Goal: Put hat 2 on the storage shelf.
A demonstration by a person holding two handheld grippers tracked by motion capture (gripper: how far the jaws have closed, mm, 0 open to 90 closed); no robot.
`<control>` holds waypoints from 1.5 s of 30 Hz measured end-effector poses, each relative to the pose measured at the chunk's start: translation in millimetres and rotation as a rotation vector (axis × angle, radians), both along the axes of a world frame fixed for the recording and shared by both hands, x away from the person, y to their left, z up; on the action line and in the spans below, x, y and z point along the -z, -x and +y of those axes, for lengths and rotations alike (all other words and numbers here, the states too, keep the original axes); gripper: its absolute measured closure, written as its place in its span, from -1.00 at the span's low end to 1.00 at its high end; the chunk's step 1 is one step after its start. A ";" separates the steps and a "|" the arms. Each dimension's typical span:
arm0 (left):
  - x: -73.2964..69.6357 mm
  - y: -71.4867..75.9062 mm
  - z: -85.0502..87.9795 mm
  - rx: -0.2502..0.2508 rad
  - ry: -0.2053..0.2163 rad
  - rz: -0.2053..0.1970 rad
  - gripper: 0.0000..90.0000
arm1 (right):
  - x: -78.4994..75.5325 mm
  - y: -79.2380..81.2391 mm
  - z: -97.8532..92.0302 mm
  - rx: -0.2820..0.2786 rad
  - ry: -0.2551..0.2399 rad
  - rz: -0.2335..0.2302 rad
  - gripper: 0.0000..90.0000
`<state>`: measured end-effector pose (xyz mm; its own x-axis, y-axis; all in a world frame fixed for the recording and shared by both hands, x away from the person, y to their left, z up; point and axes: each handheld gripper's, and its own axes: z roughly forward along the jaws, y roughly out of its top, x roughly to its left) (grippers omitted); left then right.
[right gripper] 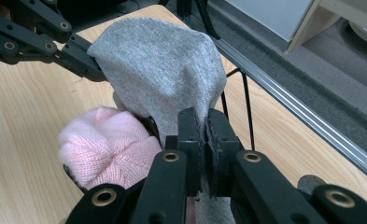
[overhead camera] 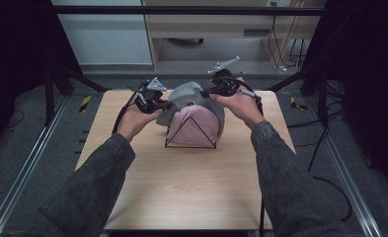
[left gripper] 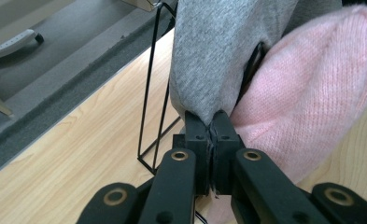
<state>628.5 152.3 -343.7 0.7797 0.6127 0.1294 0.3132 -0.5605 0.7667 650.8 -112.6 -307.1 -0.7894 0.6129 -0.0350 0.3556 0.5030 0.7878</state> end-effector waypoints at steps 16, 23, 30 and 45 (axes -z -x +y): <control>10.9 5.7 1.3 -0.011 0.009 0.011 0.96 | 7.9 3.6 2.0 0.008 0.001 0.021 0.90; 15.8 7.4 2.6 -0.019 0.013 0.019 0.96 | 9.9 5.4 3.0 0.014 0.008 0.029 0.82; 19.7 8.2 5.7 -0.023 0.012 0.024 0.96 | 10.5 7.3 5.2 0.015 0.010 0.022 0.64; 32.7 6.9 12.0 -0.033 0.000 0.049 0.95 | 11.8 10.1 5.0 0.041 0.007 0.018 0.49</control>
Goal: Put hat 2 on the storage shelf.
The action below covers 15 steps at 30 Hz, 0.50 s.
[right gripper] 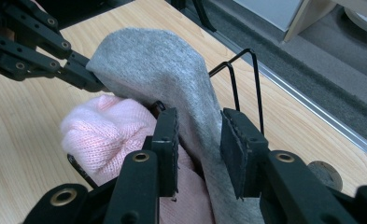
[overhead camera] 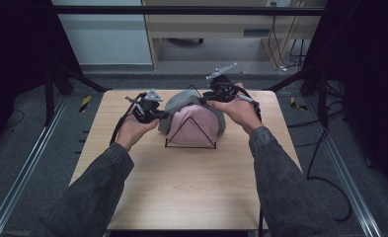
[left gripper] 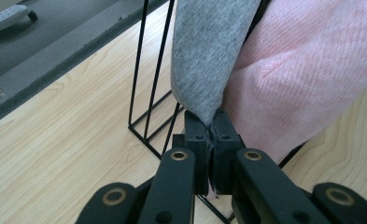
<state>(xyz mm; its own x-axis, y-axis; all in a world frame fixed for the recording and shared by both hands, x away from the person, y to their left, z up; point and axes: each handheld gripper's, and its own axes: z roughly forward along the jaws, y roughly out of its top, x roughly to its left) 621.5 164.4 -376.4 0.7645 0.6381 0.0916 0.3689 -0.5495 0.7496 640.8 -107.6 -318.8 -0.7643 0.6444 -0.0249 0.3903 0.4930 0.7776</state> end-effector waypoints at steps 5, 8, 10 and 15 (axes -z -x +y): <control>4.3 -0.3 1.3 -0.007 0.002 0.009 0.95 | -0.2 1.5 -3.2 0.013 -0.012 -0.001 0.46; 7.1 -0.3 2.0 -0.012 0.005 0.011 0.95 | 1.2 1.5 -4.6 0.017 -0.011 -0.005 0.46; 9.3 -0.3 2.4 -0.014 -0.001 0.015 0.95 | 1.2 2.1 -4.9 0.019 -0.016 -0.003 0.44; 12.4 0.7 3.8 -0.018 -0.002 0.021 0.94 | 0.4 2.5 -5.1 0.021 -0.014 -0.006 0.41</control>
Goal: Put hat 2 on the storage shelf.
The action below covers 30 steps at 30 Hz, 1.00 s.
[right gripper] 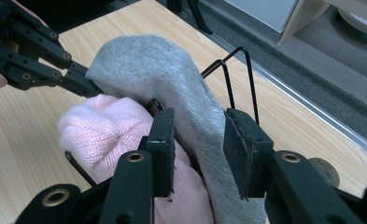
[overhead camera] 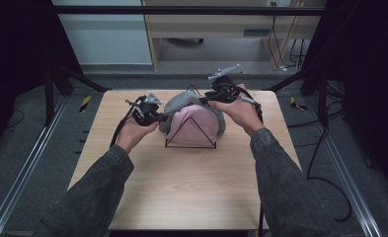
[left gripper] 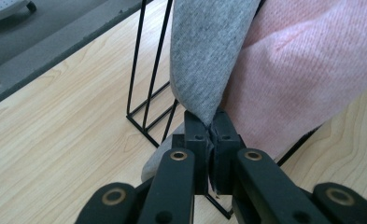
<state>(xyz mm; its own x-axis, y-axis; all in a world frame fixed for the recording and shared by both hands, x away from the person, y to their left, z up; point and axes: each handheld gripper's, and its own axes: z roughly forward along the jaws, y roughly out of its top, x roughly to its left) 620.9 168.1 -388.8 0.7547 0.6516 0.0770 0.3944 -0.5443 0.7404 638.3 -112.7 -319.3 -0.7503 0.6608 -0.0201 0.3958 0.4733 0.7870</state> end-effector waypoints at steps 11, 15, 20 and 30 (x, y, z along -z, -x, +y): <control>-1.7 2.7 1.3 -0.007 0.014 0.000 0.87 | 2.1 2.9 -3.0 0.035 -0.018 -0.013 0.20; -0.9 3.1 1.2 -0.008 0.010 0.004 0.83 | 3.0 4.0 -4.2 0.043 -0.022 -0.011 0.12; -2.5 6.8 2.5 -0.019 0.019 -0.006 0.68 | 0.6 6.4 -8.8 0.061 -0.059 -0.011 -0.15; -19.1 16.1 7.3 -0.061 0.039 -0.038 -0.18 | -5.6 11.8 -17.7 0.116 -0.106 -0.030 -0.47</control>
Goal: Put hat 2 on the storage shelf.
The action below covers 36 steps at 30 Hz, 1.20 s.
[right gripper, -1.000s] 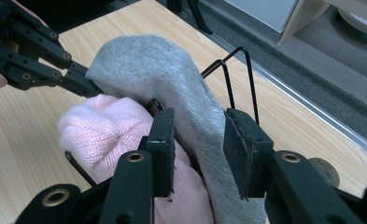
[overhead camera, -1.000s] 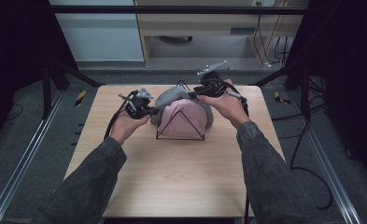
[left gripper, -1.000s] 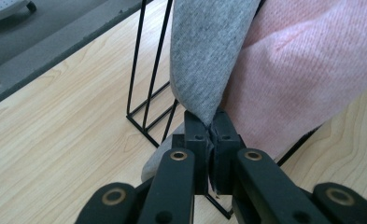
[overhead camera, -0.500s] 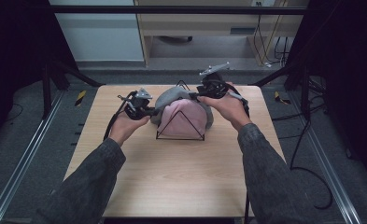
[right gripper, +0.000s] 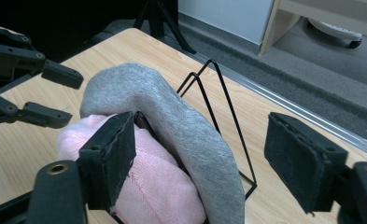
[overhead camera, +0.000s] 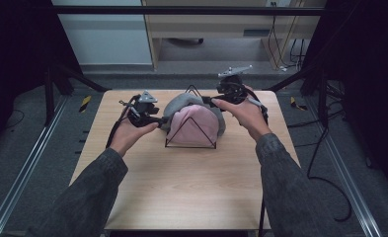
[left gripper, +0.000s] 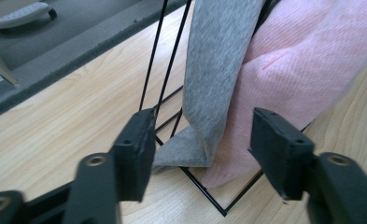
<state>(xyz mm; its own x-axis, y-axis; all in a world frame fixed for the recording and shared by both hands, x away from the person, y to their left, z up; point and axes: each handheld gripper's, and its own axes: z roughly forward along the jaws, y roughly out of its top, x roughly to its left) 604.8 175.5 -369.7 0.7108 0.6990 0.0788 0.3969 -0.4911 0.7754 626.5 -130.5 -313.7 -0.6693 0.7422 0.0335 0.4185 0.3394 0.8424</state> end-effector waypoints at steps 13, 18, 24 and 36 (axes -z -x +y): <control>-31.3 46.1 2.2 0.014 0.007 -0.015 -0.77 | -17.3 43.7 -11.4 0.059 -0.024 -0.050 -0.72; -29.4 82.2 14.6 0.020 -0.010 -0.025 -0.86 | -10.3 75.4 -19.6 0.064 -0.017 -0.072 -0.75; -18.0 112.3 37.0 0.023 -0.056 -0.019 -0.88 | -0.7 109.2 -29.7 0.056 0.007 -0.092 -0.74; 44.2 134.8 59.9 0.015 -0.137 0.054 -0.87 | 53.4 136.6 -47.3 0.051 0.047 -0.060 -0.63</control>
